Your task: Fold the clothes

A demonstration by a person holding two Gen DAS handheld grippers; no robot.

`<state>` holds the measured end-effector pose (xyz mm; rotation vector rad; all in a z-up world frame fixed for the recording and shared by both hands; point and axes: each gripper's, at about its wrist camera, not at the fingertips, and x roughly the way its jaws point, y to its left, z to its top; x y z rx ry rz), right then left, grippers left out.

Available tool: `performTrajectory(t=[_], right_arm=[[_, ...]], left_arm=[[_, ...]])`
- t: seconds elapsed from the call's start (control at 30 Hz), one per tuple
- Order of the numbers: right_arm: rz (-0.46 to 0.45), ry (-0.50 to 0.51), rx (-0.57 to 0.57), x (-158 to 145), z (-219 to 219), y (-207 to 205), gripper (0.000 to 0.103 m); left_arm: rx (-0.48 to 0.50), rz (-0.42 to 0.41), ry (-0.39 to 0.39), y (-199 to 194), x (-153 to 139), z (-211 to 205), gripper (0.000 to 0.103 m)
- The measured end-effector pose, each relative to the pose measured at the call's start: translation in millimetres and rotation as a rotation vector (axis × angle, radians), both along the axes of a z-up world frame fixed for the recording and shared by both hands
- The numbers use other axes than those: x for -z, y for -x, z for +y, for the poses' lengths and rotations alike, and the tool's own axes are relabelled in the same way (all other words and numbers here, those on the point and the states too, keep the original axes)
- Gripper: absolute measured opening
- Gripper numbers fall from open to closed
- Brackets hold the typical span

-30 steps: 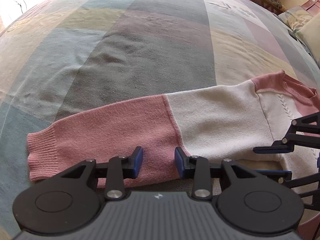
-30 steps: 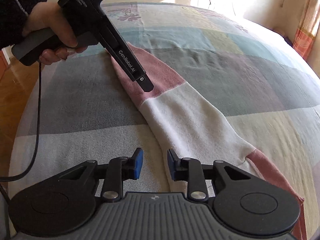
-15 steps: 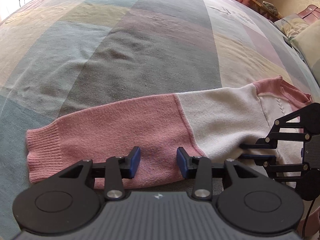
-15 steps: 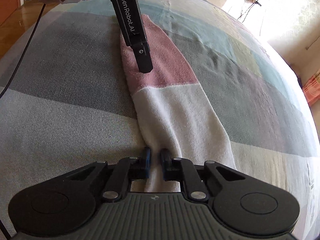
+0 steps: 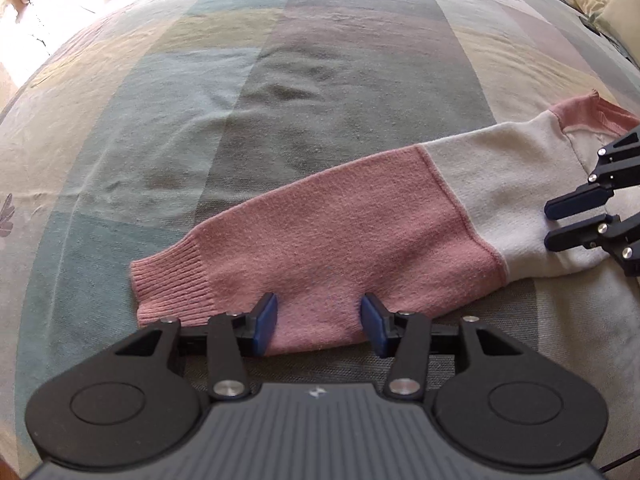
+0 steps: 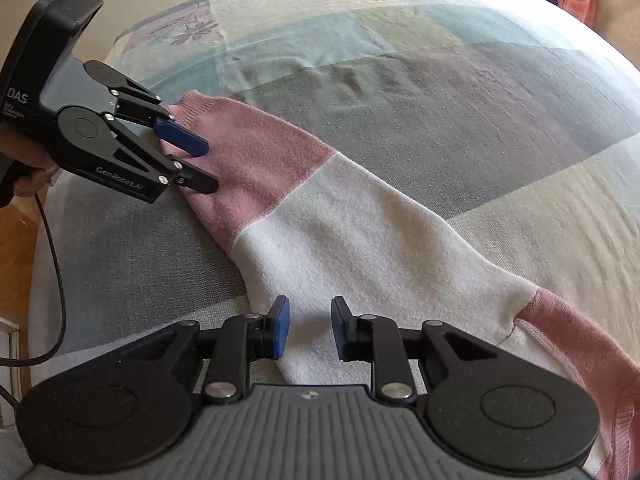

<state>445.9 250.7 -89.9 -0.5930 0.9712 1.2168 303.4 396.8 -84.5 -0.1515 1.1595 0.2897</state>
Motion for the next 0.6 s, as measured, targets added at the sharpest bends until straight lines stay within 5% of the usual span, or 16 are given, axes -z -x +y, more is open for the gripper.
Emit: performTrajectory(t=[0.07,0.2,0.3,0.43,0.6], right_arm=[[-0.013,-0.016,0.026,6.0,7.7,3.4,0.028],[-0.104,-0.015,0.034,15.9,36.9,19.7,0.032],[-0.095,-0.036,0.029,5.3,33.1,20.3,0.033],[-0.044,-0.093,0.218,-13.1,-3.7,-8.8,0.058],[-0.193,-0.049,0.501,-5.2,-31.3,-47.7,0.074]], left_arm=[[-0.015,0.016,-0.016,9.3,-0.1,10.2,0.066],[-0.012,0.042,-0.087,1.1,-12.3,14.4,0.057],[0.024,-0.05,-0.004,-11.3,-25.6,6.5,0.059],[0.107,-0.094,0.031,-30.5,-21.3,-17.1,0.059],[-0.038,-0.104,0.063,-36.4,7.1,-22.0,0.061]])
